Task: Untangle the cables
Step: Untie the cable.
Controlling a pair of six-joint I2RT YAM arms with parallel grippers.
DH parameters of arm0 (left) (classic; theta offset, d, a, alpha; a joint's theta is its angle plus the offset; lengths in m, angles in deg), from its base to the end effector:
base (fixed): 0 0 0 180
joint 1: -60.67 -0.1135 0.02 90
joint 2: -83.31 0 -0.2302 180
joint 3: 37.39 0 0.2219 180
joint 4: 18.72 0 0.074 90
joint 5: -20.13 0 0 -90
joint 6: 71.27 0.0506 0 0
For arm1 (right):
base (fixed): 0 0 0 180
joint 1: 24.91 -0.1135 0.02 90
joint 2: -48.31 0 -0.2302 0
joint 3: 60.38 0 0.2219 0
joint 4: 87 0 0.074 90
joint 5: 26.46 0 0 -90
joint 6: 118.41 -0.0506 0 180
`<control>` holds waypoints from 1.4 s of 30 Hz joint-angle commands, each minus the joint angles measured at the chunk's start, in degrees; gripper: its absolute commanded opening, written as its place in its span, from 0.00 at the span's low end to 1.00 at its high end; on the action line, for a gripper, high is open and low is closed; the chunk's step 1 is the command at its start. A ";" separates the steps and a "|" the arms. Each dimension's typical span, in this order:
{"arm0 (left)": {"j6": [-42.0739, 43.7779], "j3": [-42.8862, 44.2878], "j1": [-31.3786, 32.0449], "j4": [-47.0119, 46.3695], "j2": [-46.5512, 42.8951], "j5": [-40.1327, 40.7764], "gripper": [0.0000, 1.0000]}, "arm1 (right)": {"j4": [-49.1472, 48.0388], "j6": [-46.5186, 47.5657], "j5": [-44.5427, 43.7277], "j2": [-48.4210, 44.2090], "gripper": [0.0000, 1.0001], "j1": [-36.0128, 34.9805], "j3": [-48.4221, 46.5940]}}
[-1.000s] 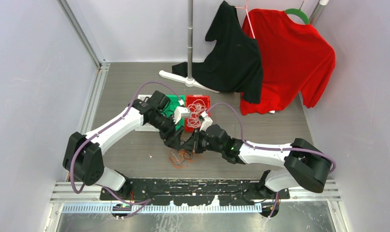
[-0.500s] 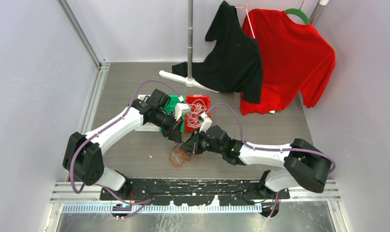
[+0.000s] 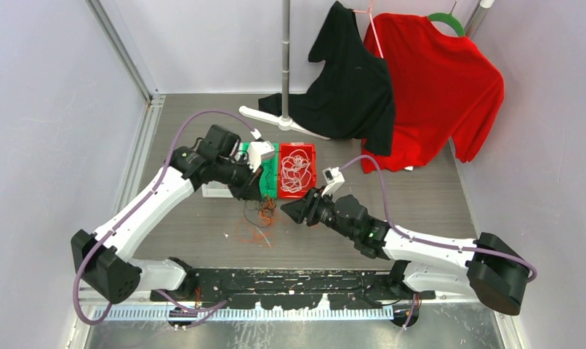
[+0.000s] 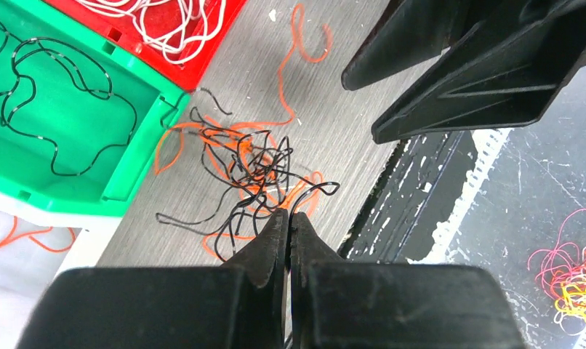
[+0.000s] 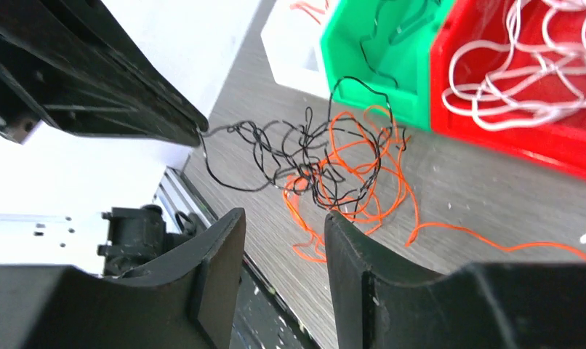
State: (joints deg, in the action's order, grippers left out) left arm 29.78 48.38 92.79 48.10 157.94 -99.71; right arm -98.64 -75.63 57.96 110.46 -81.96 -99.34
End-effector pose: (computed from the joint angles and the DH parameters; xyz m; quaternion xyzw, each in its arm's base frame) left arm 0.1926 -0.1506 0.2810 0.4103 0.8306 -0.2940 0.2353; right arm 0.1337 0.1973 0.2048 -0.0356 0.7735 0.4755 0.4175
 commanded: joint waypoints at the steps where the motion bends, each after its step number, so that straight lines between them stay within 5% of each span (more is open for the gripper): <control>1: -3.82 1.63 -0.30 3.89 -3.83 0.87 0.00 | -4.52 4.40 -2.93 -1.01 0.50 -1.36 -4.04; 11: -8.71 1.80 -0.30 3.99 -7.06 0.05 0.00 | -2.39 12.88 -8.43 4.20 0.51 -9.99 -11.75; 20: -11.24 4.05 -0.28 6.69 -7.49 -4.68 0.00 | -3.37 17.87 -26.87 8.37 0.46 -13.76 -14.61; 42: -18.60 12.97 -0.30 5.27 -5.24 -22.63 0.00 | -21.02 19.42 -25.10 19.71 0.49 -13.75 -16.52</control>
State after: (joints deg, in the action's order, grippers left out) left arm 13.04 56.01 92.79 54.55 152.50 -114.86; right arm -111.76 -56.03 31.40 128.38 -95.47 -112.98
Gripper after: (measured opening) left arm 0.009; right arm 0.494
